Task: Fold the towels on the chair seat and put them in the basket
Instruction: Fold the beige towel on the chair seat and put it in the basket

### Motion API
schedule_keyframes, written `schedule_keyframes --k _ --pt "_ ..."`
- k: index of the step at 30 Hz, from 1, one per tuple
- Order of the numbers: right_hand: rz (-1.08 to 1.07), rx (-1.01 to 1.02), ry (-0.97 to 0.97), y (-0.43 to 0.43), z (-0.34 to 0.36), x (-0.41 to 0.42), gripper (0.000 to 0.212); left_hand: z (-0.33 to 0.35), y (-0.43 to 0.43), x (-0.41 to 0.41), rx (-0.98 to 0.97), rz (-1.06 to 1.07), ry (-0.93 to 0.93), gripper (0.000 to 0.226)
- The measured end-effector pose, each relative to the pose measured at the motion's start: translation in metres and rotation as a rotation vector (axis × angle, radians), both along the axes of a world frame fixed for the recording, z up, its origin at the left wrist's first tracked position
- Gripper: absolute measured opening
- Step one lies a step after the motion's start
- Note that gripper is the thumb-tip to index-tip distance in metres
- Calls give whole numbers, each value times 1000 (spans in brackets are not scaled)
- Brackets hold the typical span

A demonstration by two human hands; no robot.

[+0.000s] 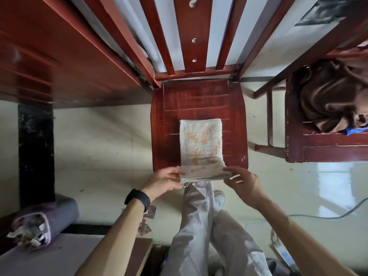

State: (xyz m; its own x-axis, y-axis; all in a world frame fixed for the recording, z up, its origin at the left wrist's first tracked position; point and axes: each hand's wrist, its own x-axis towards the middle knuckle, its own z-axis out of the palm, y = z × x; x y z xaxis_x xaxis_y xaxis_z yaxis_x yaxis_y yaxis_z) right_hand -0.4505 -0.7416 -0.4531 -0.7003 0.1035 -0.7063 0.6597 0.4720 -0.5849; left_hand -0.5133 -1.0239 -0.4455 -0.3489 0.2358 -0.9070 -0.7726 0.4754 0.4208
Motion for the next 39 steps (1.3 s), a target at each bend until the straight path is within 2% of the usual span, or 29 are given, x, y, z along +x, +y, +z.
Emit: schedule_keyframes --k 1,3,7,9,14,19,26,32,36,39 --pt "10 20 61 2 -2 -12 24 -3 1 -10 -34 -105 92 30" --pt "32 74 136 3 -11 -36 13 -10 7 -30 -80 -176 268 20" --pt "19 131 93 2 -45 -79 28 -42 21 -69 -223 -147 456 26" --pt "-46 116 47 -2 -60 -97 33 -60 30 -86 -267 -118 491 33" --pt "-161 184 3 -13 -89 -126 39 -96 50 -120 -387 -94 579 35" --pt "-113 303 -1 -15 -112 -144 48 -129 47 -123 -449 -155 593 43" --pt "-1 450 -32 -18 -122 -160 49 -139 50 -125 -531 -187 599 43" --pt "42 522 12 -22 -128 -161 45 -141 53 -131 -636 -288 696 44" --pt "4 531 71 -26 -129 -153 42 -146 52 -125 -626 -276 842 40" --pt "7 542 117 -27 -129 -147 40 -147 53 -123 -648 -273 853 41"
